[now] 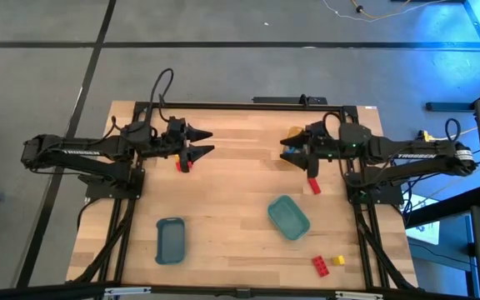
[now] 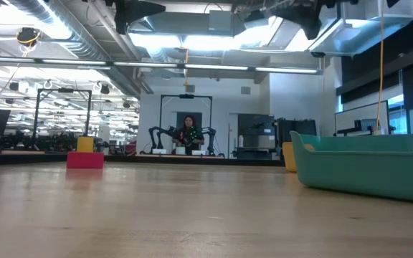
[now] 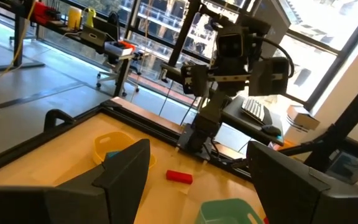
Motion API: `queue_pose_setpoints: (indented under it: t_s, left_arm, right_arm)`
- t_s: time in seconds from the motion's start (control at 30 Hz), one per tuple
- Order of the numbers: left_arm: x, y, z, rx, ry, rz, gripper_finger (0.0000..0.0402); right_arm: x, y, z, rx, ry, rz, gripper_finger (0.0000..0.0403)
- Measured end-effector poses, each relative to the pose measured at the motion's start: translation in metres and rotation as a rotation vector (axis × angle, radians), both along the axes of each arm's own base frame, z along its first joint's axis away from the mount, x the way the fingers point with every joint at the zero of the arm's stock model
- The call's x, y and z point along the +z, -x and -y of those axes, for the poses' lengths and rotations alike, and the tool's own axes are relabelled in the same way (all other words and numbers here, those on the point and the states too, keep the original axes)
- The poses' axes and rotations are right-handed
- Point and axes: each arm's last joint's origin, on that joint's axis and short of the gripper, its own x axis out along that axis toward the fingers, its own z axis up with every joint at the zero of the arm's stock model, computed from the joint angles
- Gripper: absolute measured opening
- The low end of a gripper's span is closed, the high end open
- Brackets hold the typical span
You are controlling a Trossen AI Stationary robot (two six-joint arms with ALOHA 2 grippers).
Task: Sort & place blocks by color
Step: Put the top yellow block into the green bin
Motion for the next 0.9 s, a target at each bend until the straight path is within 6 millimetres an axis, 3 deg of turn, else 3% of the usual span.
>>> queue_pose_setpoints:
  t_s: [0.43, 0.73, 0.9]
  left_arm:
    - [-0.0001, -0.0001, -0.0001, 0.003, 0.000, -0.002, 0.0261]
    - [-0.0008, -0.0001, 0.0000, -0.002, 0.005, -0.011, 0.0261]
    - [-0.0010, 0.0077, -0.0091, 0.250, 0.107, -0.268, 0.0261]
  right_arm:
    - [0.0013, -0.0005, -0.0005, 0.002, 0.002, 0.015, 0.0323]
    - [-0.0005, -0.0026, -0.0018, 0.059, 0.098, 0.004, 0.0323]
    - [-0.0005, -0.0026, -0.0019, 0.061, 0.075, 0.005, 0.0323]
